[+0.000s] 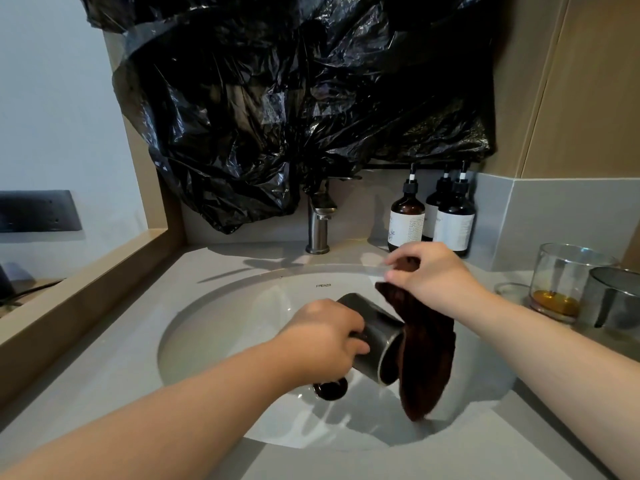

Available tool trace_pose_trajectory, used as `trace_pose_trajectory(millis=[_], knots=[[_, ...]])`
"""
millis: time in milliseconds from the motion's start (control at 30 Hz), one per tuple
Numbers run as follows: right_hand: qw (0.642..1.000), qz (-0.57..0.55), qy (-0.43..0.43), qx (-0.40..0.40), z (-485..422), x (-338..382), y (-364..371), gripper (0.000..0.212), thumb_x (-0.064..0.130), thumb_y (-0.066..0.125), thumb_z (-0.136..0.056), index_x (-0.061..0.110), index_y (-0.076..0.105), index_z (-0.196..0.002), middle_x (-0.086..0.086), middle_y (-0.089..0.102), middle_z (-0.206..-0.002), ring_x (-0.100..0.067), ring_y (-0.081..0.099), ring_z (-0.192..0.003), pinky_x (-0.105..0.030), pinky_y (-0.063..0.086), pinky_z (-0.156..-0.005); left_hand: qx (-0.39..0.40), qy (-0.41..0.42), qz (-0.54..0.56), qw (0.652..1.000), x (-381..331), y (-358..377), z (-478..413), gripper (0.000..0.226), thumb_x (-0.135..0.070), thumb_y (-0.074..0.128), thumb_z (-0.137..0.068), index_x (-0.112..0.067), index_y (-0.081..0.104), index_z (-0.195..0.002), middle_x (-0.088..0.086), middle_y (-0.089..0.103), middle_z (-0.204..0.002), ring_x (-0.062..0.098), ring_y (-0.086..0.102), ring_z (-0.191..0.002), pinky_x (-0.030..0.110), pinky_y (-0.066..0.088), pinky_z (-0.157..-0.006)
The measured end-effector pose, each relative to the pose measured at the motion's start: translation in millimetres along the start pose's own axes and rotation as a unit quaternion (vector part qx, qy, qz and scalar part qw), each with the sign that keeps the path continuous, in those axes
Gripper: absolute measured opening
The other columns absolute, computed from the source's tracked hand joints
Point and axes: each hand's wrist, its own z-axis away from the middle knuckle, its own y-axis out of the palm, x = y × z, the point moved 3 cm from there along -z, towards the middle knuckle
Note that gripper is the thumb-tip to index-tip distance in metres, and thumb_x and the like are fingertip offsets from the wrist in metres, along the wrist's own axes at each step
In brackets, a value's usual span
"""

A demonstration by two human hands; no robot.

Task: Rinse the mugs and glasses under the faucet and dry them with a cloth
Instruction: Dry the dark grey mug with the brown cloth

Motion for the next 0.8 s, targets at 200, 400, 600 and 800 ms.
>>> trace_pose_trajectory(millis=[200, 400, 600, 800], knots=[[0.974, -0.174, 0.146, 0.021, -5, -3, -17, 0.021, 0.044, 0.059, -0.085, 0.027, 0.064, -0.097, 0.001, 0.063, -0.106, -0.023, 0.057, -0.106, -0.036, 0.044, -0.097, -0.095, -0.223, 0.41, 0.879, 29, -5, -3, 0.033, -0.021, 0.063, -0.091, -0.014, 0.058, -0.059, 0.001, 0.055, -0.055, 0.021, 0.064, -0.059, 0.036, 0.057, -0.076], [0.988, -0.109, 0.101, 0.037, -1, 6, -7, 0.031, 0.016, 0.055, -0.089, 0.017, 0.047, -0.119, -0.009, 0.059, -0.106, -0.028, 0.059, -0.099, -0.039, 0.048, -0.093, -0.107, -0.313, 0.513, 0.792, 26, -8, -5, 0.039, -0.017, 0.063, -0.091, -0.004, 0.051, -0.057, 0.004, 0.043, -0.035, 0.027, 0.062, -0.057, 0.031, 0.057, -0.071], [0.994, -0.057, -0.085, -0.029, 17, 18, 17, 0.014, 0.029, 0.067, -0.085, 0.029, 0.067, -0.098, 0.018, 0.062, -0.101, -0.006, 0.053, -0.103, -0.009, 0.037, -0.08, -0.131, -0.34, 0.551, 0.751, 22, -9, -6, 0.04, -0.015, 0.064, -0.091, -0.002, 0.049, -0.056, 0.005, 0.041, -0.038, 0.026, 0.056, -0.055, 0.029, 0.057, -0.064], [0.995, -0.026, -0.096, 0.032, 14, 13, 27, 0.026, 0.03, 0.051, -0.095, 0.034, 0.066, -0.116, 0.013, 0.049, -0.121, -0.006, 0.041, -0.12, -0.016, 0.028, -0.092, -0.166, -0.324, 0.565, 0.741, 28, -3, -3, 0.037, -0.013, 0.066, -0.089, -0.002, 0.052, -0.056, 0.01, 0.045, -0.057, 0.022, 0.049, -0.053, 0.029, 0.058, -0.062]])
